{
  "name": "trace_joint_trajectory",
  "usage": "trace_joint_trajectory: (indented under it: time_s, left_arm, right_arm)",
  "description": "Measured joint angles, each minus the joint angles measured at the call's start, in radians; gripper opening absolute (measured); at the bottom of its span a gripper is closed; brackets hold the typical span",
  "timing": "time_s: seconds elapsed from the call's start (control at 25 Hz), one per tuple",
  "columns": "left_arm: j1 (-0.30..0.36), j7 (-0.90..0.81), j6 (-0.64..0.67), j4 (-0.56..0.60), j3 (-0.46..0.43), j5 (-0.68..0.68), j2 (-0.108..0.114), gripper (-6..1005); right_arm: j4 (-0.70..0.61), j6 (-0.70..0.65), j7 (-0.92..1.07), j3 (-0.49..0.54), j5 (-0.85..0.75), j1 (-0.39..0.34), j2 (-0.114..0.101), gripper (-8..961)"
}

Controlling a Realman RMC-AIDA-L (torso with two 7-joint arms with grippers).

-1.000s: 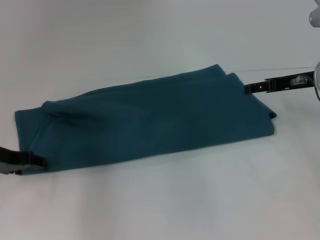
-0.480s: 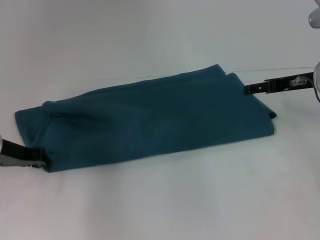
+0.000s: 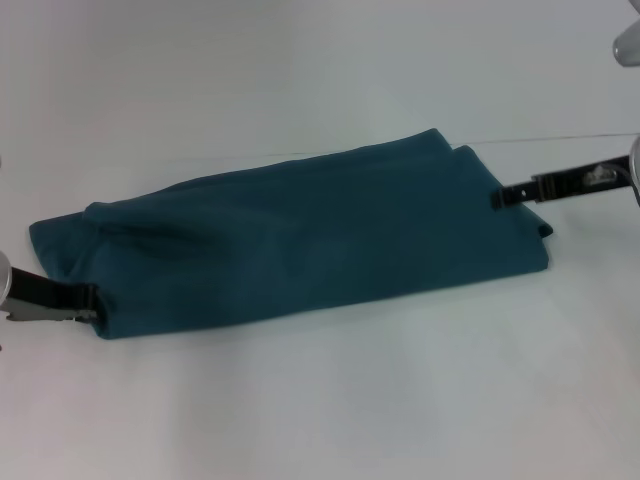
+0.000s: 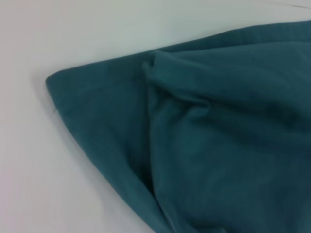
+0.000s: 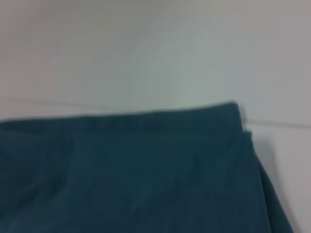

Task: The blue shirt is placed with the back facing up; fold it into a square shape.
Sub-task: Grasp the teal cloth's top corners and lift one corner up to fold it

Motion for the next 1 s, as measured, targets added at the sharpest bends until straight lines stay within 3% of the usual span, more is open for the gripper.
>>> trace_joint_trajectory:
  time_s: [0.24,0.48,1.0]
  left_arm:
    - [0.0,0.01,0.0,0.0,0.002,-0.002,0.001,54]
    - [0.0,0.022,-0.001,0.0,0.003,-0.002,0.001,54]
    - [0.0,0.038,-0.002,-0.003,0.003,-0.002,-0.007,54]
  right_arm:
    - [-0.026,-0.103,0.084,-0.012,-0.14,0.005,-0.002,829]
    - [-0.027,-0.111,0.125,-0.006,-0.202,-0.007,0.0,823]
    - [0.014,0.072,0.116,-0.01,-0.196,-0.022,0.046,823]
